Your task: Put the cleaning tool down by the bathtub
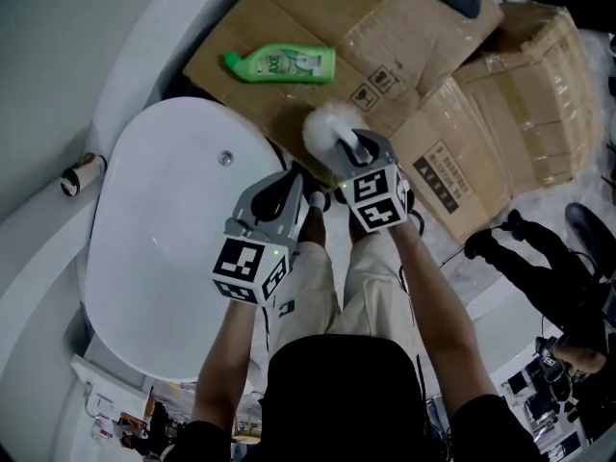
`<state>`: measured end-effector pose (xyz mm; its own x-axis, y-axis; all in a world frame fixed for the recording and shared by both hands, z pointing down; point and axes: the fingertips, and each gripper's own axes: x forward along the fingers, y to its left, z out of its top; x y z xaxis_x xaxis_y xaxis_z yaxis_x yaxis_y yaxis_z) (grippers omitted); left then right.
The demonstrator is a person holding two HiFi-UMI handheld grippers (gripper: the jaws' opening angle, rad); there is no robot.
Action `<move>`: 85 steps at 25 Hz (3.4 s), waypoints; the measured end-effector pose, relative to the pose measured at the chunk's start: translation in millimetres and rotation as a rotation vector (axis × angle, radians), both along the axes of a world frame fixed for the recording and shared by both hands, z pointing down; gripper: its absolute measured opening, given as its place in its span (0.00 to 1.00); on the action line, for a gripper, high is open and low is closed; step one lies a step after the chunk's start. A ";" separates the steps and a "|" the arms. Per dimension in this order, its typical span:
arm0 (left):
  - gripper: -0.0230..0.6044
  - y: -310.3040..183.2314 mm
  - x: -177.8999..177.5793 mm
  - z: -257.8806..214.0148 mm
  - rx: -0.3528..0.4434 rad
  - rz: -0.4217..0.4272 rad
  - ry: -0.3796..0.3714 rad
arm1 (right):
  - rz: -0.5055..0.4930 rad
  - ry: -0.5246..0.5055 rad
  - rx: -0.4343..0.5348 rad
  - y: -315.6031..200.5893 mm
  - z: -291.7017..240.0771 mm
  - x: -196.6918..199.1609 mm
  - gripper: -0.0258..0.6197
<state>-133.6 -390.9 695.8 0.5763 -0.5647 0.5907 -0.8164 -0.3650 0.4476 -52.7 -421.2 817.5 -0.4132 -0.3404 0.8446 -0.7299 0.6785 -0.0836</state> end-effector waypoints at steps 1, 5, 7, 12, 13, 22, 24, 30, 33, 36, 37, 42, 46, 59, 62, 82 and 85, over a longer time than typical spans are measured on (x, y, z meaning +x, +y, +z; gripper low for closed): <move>0.03 -1.6 0.2 1.6 -0.001 -0.001 0.000 | -0.006 0.004 -0.002 -0.5 1.6 0.0 0.20; 0.03 -6.0 0.7 5.0 -0.002 -0.004 0.001 | -0.008 0.015 -0.030 4.1 10.5 1.5 0.20; 0.03 -8.3 1.9 6.2 0.000 -0.002 0.000 | -0.009 0.017 -0.033 3.6 13.1 1.5 0.20; 0.03 -8.4 3.9 9.0 -0.005 0.002 0.000 | -0.005 0.014 -0.039 1.4 18.6 -0.6 0.20; 0.03 -7.5 3.9 9.6 -0.006 0.004 0.000 | -0.006 0.013 -0.035 0.2 18.4 -1.9 0.20; 0.03 1.1 3.4 11.5 -0.011 0.020 -0.005 | 0.014 0.009 -0.014 -2.5 17.7 -4.3 0.20; 0.03 1.2 2.1 10.5 -0.007 0.020 -0.004 | 0.017 0.011 -0.009 -2.7 16.5 -4.3 0.20; 0.03 2.2 0.1 6.1 0.003 0.020 0.001 | 0.014 0.017 0.011 -4.6 6.1 -5.5 0.20; 0.03 3.3 -0.2 1.9 0.006 0.023 0.003 | 0.014 0.017 0.020 -4.7 -2.0 -6.1 0.20; 0.03 5.2 -0.7 -3.5 0.012 0.027 0.005 | 0.017 0.017 0.027 -3.0 -12.7 -6.6 0.20; 0.03 6.2 -1.2 -5.8 0.013 0.027 0.006 | 0.017 0.015 0.028 -1.5 -17.0 -6.9 0.20; 0.03 10.3 -3.5 -10.5 0.012 0.017 0.004 | 0.015 0.005 0.039 6.1 -36.6 -5.4 0.20; 0.03 15.1 -6.3 -12.4 0.003 0.000 0.002 | 0.014 -0.001 0.062 8.1 -50.4 -2.9 0.20; 0.03 41.7 23.6 -45.9 0.050 -0.046 -0.002 | -0.011 -0.065 0.150 34.2 -119.5 21.1 0.20; 0.03 49.4 31.1 -60.2 0.084 -0.066 -0.012 | -0.019 -0.089 0.179 46.3 -138.0 28.3 0.20; 0.03 156.2 78.7 -153.4 0.256 -0.182 -0.014 | -0.037 -0.226 0.365 173.6 -264.8 83.8 0.20; 0.03 176.5 89.5 -170.6 0.287 -0.182 -0.011 | -0.040 -0.245 0.396 194.4 -281.3 91.0 0.19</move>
<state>-44.1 -214.3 525.2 0.4452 -0.8019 0.3984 -0.8839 -0.3225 0.3387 38.3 -226.8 536.1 -0.6036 -0.5969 0.5285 -0.6936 0.7200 0.0209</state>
